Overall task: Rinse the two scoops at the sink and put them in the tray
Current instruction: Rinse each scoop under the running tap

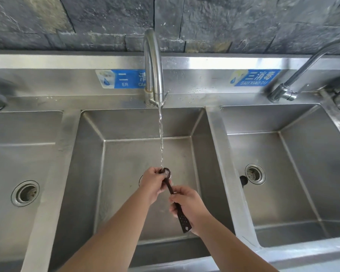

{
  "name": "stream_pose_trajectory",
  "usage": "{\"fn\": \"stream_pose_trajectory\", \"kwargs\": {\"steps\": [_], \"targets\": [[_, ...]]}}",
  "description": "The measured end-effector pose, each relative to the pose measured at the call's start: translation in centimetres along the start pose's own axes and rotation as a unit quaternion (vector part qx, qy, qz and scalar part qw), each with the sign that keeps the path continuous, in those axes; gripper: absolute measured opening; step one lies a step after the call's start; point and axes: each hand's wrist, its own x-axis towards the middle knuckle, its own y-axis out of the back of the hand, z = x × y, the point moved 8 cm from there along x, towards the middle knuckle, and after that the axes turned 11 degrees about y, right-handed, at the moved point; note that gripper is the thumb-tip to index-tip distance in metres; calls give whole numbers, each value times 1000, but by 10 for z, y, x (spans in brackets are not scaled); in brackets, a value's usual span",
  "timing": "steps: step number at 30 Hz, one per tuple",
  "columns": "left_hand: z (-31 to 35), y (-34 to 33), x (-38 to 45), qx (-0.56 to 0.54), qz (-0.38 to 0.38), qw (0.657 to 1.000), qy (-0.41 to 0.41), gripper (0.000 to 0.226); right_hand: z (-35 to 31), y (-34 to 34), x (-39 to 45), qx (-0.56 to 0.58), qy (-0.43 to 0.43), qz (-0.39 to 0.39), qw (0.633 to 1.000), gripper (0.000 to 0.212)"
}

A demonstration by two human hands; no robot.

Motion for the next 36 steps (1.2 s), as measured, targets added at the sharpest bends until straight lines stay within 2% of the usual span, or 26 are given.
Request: {"fn": "stream_pose_trajectory", "kwargs": {"steps": [5, 7, 9, 14, 16, 20, 25, 31, 36], "targets": [[4, 5, 0, 24, 30, 999, 6, 8, -4, 3, -11, 111, -6, -14, 994, 28], [9, 8, -1, 15, 46, 999, -3, 12, -5, 3, -14, 142, -3, -22, 990, 29], [14, 8, -2, -20, 46, 999, -3, 18, -7, 0, -17, 148, 1, -28, 989, 32], [19, -2, -9, -156, 2, 988, 9, 10, -16, -5, -7, 141, 10, -21, 990, 33], [23, -1, -13, -175, -16, 984, -4, 10, -20, -10, -2, 152, 13, -25, 988, 34], [30, -8, -26, -121, -73, 990, 2, 14, -29, -23, 8, 167, 28, -38, 985, 42], [43, -11, -39, -47, -75, 996, -14, 18, -36, -34, 22, 210, 23, -27, 977, 50], [56, -7, -39, -63, -61, 996, -22, 27, -51, -49, 41, 208, 36, -34, 977, 54], [70, -4, -36, -81, -55, 995, -34, 27, -63, -58, 63, 221, 28, -40, 974, 47]]}}
